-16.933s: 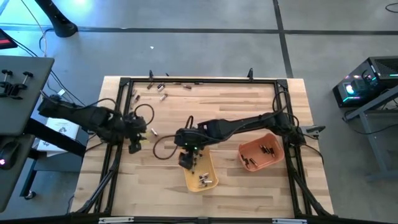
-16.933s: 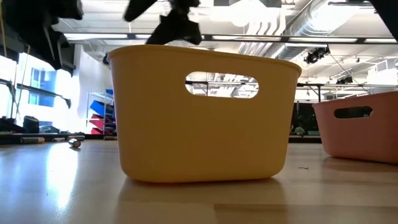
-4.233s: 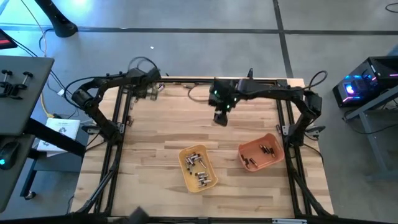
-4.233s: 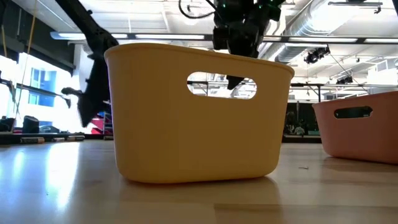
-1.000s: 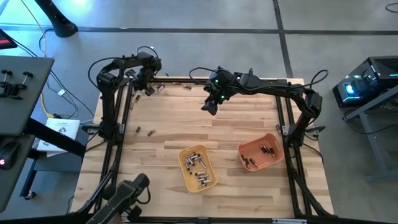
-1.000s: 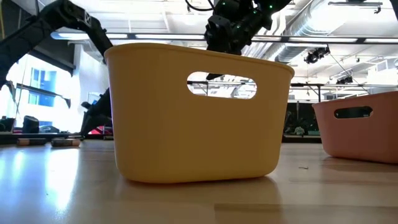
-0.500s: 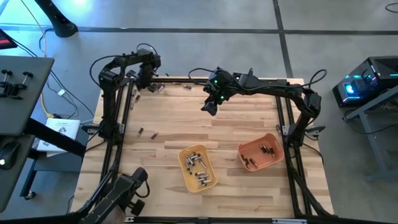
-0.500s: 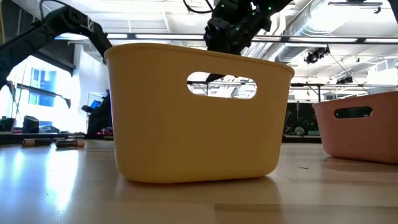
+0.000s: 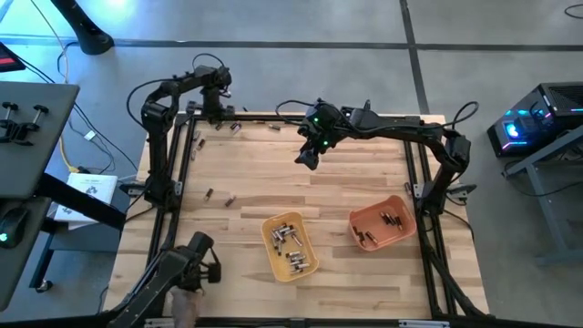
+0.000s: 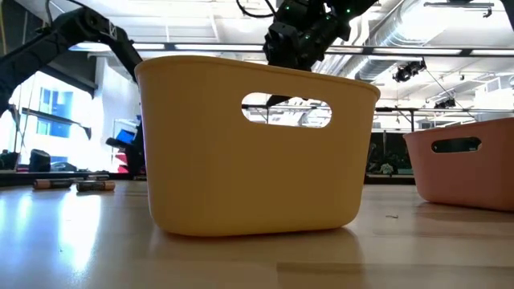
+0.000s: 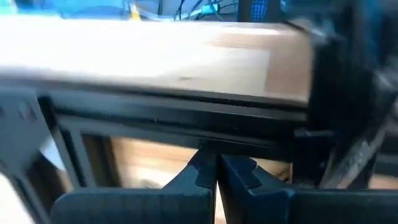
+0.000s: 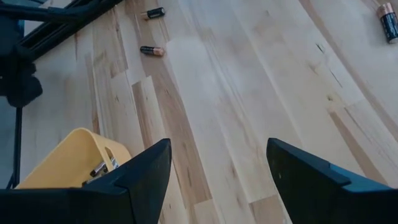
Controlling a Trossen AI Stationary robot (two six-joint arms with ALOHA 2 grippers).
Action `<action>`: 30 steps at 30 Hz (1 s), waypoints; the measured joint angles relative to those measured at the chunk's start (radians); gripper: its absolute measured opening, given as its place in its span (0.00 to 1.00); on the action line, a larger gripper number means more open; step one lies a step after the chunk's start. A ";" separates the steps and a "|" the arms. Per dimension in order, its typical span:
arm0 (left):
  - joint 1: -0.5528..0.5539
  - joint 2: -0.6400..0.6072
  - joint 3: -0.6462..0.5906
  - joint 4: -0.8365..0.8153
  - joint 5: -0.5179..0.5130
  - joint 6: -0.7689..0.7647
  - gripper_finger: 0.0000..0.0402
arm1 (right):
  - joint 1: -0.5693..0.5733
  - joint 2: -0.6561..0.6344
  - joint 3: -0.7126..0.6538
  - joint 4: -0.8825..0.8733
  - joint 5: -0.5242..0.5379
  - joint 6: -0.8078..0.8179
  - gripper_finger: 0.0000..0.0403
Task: Sort batteries
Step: Adjust the black batteries
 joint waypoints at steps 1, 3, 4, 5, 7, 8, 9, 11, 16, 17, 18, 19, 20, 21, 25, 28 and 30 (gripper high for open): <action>0.005 -0.003 0.003 -0.002 0.025 -0.073 0.00 | 0.000 0.000 0.000 -0.001 0.000 0.000 0.64; 0.013 -0.026 0.004 0.005 0.069 -0.150 0.00 | 0.000 0.000 0.000 -0.003 0.000 -0.002 0.64; 0.013 -0.044 0.000 0.013 0.083 -0.129 0.00 | 0.000 0.000 0.000 -0.003 0.000 -0.003 0.64; 0.012 -0.063 -0.008 0.025 0.088 -0.089 0.00 | 0.000 0.000 0.000 -0.002 0.000 -0.003 0.64; 0.004 -0.086 -0.022 0.032 0.079 -0.022 0.00 | 0.000 0.000 0.000 0.002 0.000 -0.007 0.64; -0.004 -0.091 -0.028 0.013 0.061 -0.002 0.00 | 0.000 0.000 0.000 0.006 0.000 -0.020 0.64; -0.014 -0.094 -0.035 -0.019 0.032 0.017 0.00 | 0.000 0.000 0.000 0.010 0.000 -0.031 0.64; -0.029 -0.101 -0.031 -0.077 -0.017 0.055 0.00 | 0.000 0.000 0.000 0.014 0.000 -0.053 0.64; -0.075 -0.106 0.047 -0.218 -0.208 0.141 0.00 | -0.001 0.000 0.000 0.026 0.000 -0.089 0.64; -0.080 -0.106 0.072 -0.222 -0.271 0.177 0.00 | -0.001 0.000 0.000 0.030 0.000 -0.090 0.64; -0.078 -0.107 0.097 -0.227 -0.319 0.222 0.00 | -0.001 0.000 0.000 0.034 0.000 -0.090 0.64; -0.069 -0.108 0.119 -0.245 -0.352 0.274 0.00 | -0.001 0.000 0.000 0.034 0.000 -0.090 0.64; -0.052 -0.108 0.137 -0.260 -0.371 0.315 0.00 | -0.001 0.000 0.000 0.034 0.000 -0.090 0.64; -0.030 -0.107 0.155 -0.267 -0.377 0.334 0.00 | -0.001 0.000 0.000 0.033 0.000 -0.090 0.64; 0.053 -0.104 0.222 -0.210 -0.242 0.244 0.00 | -0.001 0.000 0.000 0.036 0.000 -0.063 0.64; 0.096 -0.090 0.236 -0.210 -0.117 0.153 0.00 | -0.001 0.000 0.000 0.036 0.000 -0.035 0.64; 0.112 -0.091 0.237 -0.220 -0.073 0.116 0.00 | -0.001 0.000 0.000 0.039 0.000 -0.021 0.64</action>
